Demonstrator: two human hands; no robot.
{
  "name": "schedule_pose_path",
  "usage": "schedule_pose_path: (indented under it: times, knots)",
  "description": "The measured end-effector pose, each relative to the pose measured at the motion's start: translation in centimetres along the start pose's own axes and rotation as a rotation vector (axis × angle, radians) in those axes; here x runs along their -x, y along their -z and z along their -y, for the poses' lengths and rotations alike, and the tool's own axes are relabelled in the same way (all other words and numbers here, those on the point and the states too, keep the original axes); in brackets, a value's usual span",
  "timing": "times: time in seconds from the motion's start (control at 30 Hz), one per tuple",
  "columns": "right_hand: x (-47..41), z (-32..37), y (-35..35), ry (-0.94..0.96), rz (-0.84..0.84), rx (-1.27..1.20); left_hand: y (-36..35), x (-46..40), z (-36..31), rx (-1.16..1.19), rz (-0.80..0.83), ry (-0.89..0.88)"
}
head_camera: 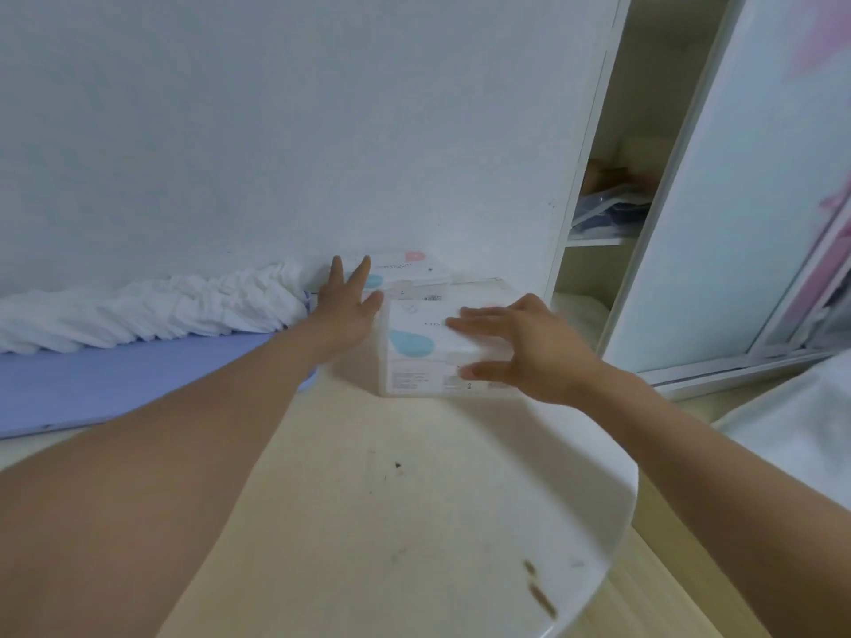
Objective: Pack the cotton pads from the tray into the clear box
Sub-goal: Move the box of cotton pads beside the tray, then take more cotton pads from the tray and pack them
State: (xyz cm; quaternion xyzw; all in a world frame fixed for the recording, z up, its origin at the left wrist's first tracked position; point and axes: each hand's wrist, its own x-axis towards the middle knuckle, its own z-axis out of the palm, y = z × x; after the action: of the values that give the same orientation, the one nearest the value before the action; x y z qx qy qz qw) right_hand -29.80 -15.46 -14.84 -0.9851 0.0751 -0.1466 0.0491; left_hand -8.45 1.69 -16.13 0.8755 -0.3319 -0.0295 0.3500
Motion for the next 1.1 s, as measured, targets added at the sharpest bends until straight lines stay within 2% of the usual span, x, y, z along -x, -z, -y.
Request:
schedule_pose_path:
  times: [0.07,0.1,0.13,0.2,0.3,0.4,0.57,0.63,0.73,0.83,0.87,0.93,0.97,1.03,1.1]
  knots:
    - [1.1,2.2,-0.5,0.051,-0.051,0.000,0.7,2.3,-1.0,0.280,-0.089,0.015]
    - [1.6,3.1,-0.9,0.078,-0.076,0.027,1.0,3.9,-1.4,0.491,-0.080,0.021]
    - [1.9,4.0,-1.2,0.104,-0.105,0.061,1.3,5.4,-1.4,0.675,-0.029,0.022]
    - [2.5,5.5,-2.0,0.154,-0.178,0.115,2.2,8.2,-0.8,0.800,0.107,0.016]
    - [2.8,7.7,-2.1,0.216,-0.274,0.126,3.4,11.4,1.9,0.769,0.184,-0.011]
    - [2.9,8.6,-1.3,0.254,-0.310,0.161,3.7,13.2,3.5,0.597,0.185,-0.119]
    - [2.5,10.0,0.1,0.310,-0.368,0.359,3.6,14.4,4.4,0.520,0.132,-0.162]
    - [1.7,10.2,1.2,0.298,-0.345,0.359,3.3,14.2,4.6,0.497,0.100,-0.139]
    - [-0.2,9.2,3.3,0.201,-0.309,0.115,2.6,14.3,4.6,0.446,0.115,-0.137]
    - [-3.2,8.0,5.8,-0.066,-0.309,-0.178,1.6,14.8,4.2,0.362,0.092,-0.192]
    - [-3.9,7.8,6.1,-0.171,-0.311,-0.206,1.3,14.9,4.1,0.354,0.089,-0.206]
    - [-4.3,8.2,5.7,-0.316,-0.315,-0.098,1.0,15.3,3.5,0.324,0.099,-0.239]
    - [-3.9,9.0,5.1,-0.310,-0.354,-0.059,1.1,15.4,3.2,0.307,0.100,-0.259]
    - [-1.9,12.2,2.9,-0.176,-0.411,-0.086,2.2,15.7,3.4,0.267,0.042,-0.265]
    - [0.5,15.1,0.3,-0.086,-0.253,-0.061,4.1,15.7,4.5,0.183,-0.068,-0.243]
